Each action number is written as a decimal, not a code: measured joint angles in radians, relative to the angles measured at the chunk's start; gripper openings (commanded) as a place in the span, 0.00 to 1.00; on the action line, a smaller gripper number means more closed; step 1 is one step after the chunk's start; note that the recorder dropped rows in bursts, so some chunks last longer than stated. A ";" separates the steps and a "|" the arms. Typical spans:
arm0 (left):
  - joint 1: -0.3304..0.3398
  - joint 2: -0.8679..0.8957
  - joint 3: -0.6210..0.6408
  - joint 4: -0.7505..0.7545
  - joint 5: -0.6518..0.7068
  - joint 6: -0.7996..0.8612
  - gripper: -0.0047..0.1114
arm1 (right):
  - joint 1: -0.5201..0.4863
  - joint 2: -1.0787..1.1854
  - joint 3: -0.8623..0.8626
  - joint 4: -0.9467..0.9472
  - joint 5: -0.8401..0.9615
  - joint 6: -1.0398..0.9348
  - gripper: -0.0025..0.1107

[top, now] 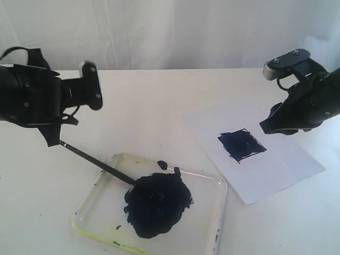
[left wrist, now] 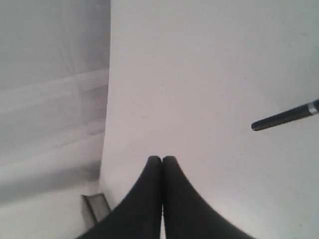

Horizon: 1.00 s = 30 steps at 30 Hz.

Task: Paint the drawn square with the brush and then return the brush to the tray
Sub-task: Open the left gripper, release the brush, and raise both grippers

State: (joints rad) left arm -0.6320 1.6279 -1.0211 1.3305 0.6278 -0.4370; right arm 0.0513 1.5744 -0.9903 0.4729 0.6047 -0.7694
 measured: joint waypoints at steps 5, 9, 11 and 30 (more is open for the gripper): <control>0.074 -0.044 0.000 -0.145 0.007 -0.170 0.04 | 0.000 -0.010 -0.024 0.000 0.090 0.138 0.02; 0.163 -0.060 0.000 -0.330 0.005 -0.186 0.04 | 0.000 -0.010 -0.053 -0.019 0.153 0.265 0.02; 0.220 -0.066 0.000 -0.455 -0.004 -0.155 0.04 | 0.000 -0.010 -0.065 -0.045 0.166 0.325 0.02; 0.665 -0.103 -0.092 -1.368 0.124 0.437 0.04 | -0.117 0.089 -0.163 -0.344 0.366 0.613 0.02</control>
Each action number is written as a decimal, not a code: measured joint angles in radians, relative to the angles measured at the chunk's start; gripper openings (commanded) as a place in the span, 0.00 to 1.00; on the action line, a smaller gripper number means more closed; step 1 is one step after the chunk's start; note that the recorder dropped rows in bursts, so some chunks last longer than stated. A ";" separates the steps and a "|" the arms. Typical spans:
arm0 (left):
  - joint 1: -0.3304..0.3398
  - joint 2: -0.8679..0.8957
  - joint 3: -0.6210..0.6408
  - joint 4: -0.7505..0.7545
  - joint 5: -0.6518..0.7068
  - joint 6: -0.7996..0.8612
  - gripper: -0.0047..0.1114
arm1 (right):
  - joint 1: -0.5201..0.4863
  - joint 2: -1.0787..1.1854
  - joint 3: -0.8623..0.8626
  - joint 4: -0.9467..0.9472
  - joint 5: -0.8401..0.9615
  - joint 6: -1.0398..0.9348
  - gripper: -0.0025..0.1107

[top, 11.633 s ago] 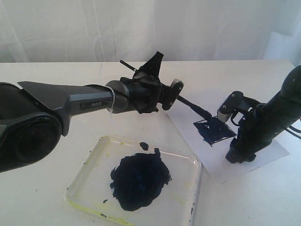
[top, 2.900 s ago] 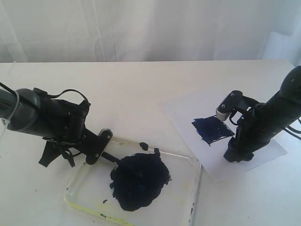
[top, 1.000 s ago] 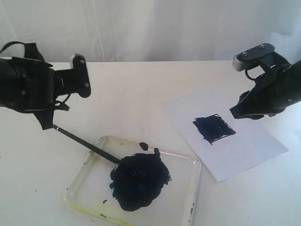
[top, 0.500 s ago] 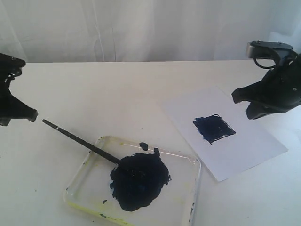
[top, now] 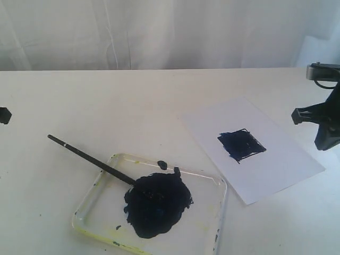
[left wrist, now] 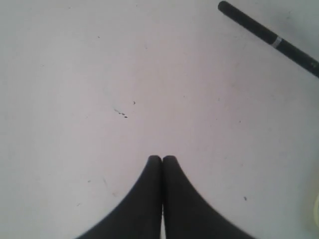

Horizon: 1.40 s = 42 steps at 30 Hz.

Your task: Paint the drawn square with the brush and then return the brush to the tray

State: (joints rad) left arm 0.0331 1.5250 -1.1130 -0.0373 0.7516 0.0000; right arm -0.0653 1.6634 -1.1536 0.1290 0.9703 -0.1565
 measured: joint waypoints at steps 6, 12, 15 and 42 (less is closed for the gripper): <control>0.002 -0.060 0.000 0.052 0.043 0.000 0.04 | -0.002 -0.038 0.000 -0.011 0.030 -0.017 0.02; 0.002 -0.146 0.000 0.056 0.053 0.000 0.04 | -0.002 -0.134 0.045 -0.024 -0.023 -0.061 0.02; 0.002 -0.196 0.000 0.065 0.069 0.000 0.04 | -0.002 -0.204 0.079 -0.025 -0.061 -0.077 0.02; -0.019 -0.984 0.190 0.123 0.073 -0.043 0.04 | 0.112 -1.038 0.234 -0.029 -0.057 -0.123 0.02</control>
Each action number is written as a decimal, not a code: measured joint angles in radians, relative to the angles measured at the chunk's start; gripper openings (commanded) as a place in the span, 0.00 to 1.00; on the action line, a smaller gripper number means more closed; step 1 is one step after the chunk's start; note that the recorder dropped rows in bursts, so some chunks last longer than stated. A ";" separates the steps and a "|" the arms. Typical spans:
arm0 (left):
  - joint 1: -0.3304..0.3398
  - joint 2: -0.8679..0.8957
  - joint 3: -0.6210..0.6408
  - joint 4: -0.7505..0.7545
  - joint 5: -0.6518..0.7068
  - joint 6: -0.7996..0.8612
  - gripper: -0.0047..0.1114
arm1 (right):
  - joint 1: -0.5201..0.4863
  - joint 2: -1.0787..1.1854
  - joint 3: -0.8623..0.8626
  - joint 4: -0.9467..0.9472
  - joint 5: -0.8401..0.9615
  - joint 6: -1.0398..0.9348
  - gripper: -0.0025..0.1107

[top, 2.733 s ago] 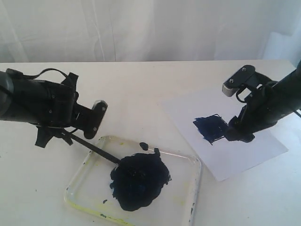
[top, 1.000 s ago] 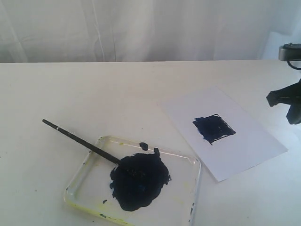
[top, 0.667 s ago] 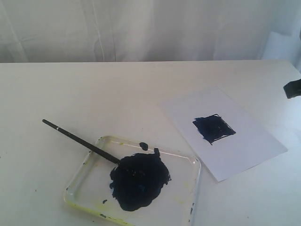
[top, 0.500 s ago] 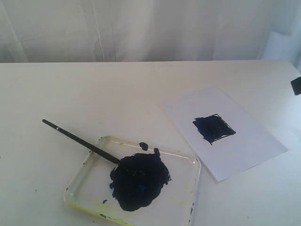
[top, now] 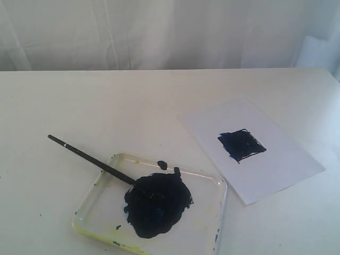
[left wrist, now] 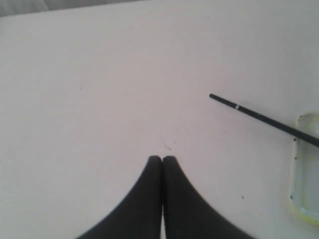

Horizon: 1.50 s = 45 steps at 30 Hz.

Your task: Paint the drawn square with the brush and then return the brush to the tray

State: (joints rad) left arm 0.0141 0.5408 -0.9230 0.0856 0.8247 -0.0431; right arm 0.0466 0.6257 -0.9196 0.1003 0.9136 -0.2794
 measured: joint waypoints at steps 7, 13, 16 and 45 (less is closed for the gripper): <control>-0.011 -0.205 0.044 0.000 0.006 0.000 0.04 | 0.000 -0.219 0.021 0.000 0.019 0.010 0.02; -0.011 -0.379 0.077 0.000 0.006 -0.002 0.04 | 0.000 -0.400 0.023 0.000 0.028 0.010 0.02; -0.011 -0.466 0.095 0.000 0.006 -0.002 0.04 | 0.000 -0.493 0.023 0.000 0.028 0.010 0.02; -0.011 -0.534 0.632 -0.014 -0.501 -0.151 0.04 | 0.000 -0.622 0.483 -0.137 -0.450 0.210 0.02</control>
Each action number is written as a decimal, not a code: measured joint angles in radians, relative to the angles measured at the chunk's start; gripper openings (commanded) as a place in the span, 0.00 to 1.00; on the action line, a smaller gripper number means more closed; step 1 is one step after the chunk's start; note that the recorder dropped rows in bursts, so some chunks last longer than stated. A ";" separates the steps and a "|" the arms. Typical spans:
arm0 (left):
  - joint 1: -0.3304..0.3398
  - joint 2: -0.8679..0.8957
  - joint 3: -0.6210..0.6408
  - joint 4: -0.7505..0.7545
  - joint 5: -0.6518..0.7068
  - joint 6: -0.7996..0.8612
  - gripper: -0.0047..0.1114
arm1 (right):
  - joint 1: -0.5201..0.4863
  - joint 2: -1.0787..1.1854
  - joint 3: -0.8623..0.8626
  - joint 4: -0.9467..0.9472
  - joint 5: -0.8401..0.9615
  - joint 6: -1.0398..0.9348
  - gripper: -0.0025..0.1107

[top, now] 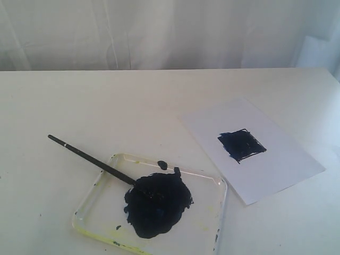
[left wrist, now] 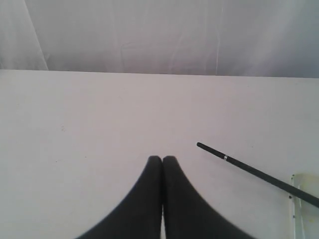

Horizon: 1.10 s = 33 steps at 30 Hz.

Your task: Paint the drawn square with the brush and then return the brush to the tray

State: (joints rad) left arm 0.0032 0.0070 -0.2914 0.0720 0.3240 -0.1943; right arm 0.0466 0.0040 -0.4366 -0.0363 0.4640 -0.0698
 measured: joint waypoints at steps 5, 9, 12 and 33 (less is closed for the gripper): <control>0.000 -0.002 0.180 0.000 -0.189 -0.004 0.04 | 0.000 0.000 0.144 -0.002 -0.111 0.001 0.02; 0.000 -0.002 0.281 0.000 -0.277 -0.004 0.04 | 0.000 0.000 0.282 -0.002 -0.239 0.002 0.02; 0.000 -0.002 0.287 0.000 -0.267 -0.004 0.04 | 0.000 0.000 0.376 -0.004 -0.340 0.002 0.02; 0.000 -0.002 0.287 0.002 -0.147 0.056 0.04 | 0.000 0.000 0.431 0.005 -0.256 0.005 0.02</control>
State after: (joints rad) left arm 0.0032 0.0052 -0.0043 0.0737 0.1774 -0.1384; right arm 0.0466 0.0040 -0.0058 -0.0317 0.2082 -0.0652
